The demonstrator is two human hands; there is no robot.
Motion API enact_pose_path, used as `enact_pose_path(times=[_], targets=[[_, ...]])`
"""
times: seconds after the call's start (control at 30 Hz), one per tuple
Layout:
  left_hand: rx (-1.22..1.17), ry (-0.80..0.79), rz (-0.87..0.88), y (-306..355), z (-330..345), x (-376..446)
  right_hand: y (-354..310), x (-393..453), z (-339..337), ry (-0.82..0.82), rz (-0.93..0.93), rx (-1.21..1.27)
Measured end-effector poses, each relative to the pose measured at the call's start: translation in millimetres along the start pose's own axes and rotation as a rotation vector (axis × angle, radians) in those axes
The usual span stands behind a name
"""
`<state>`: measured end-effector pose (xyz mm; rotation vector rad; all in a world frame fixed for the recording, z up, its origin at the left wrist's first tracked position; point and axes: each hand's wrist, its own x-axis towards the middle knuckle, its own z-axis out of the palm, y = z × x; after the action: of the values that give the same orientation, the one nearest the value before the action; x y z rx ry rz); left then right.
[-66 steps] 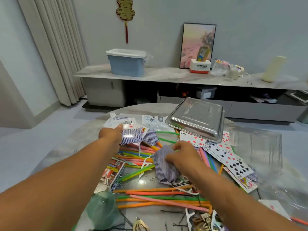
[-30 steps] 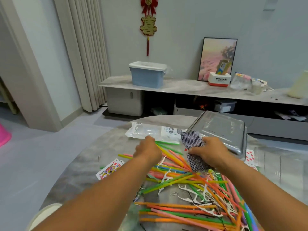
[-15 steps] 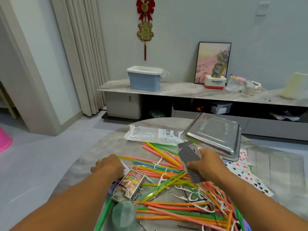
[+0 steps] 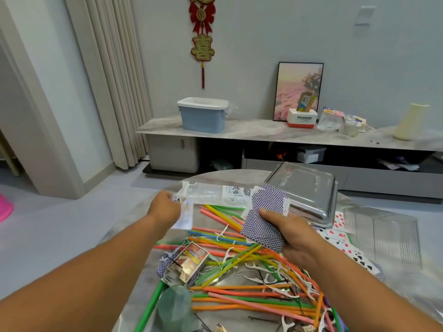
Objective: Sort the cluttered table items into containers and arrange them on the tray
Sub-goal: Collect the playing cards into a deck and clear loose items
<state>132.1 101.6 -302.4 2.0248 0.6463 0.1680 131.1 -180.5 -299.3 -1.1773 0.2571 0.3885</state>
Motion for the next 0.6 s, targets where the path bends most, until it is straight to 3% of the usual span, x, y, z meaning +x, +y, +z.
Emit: enact_pose_path(times=[0.1,0.23,0.33,0.43,0.5,0.6], targets=[[-0.369,-0.186,-0.083,37.1,11.5,-21.9,3.3,-7.2,22.3,-0.096,0.106,0.199],[-0.529,-0.469,-0.189,59.8,43.6,-58.2,7.8,-12.3,46.3,-0.133,0.031,0.228],[-0.71,-0.438,-0.297,61.9,59.8,-77.9,10.9,-13.6,42.5,0.056,-0.125,0.041],[-0.754,-0.367,-0.346,60.7,65.7,-91.4,13.9,-17.8,33.3,0.205,-0.268,-0.306],[-0.77,-0.371,-0.389,65.9,71.8,-105.0,19.9,-23.2,34.7,0.183,-0.321,-0.49],[-0.839,-0.383,-0.428,73.4,85.5,-116.0,34.0,-31.0,40.4,0.018,-0.289,-0.526]])
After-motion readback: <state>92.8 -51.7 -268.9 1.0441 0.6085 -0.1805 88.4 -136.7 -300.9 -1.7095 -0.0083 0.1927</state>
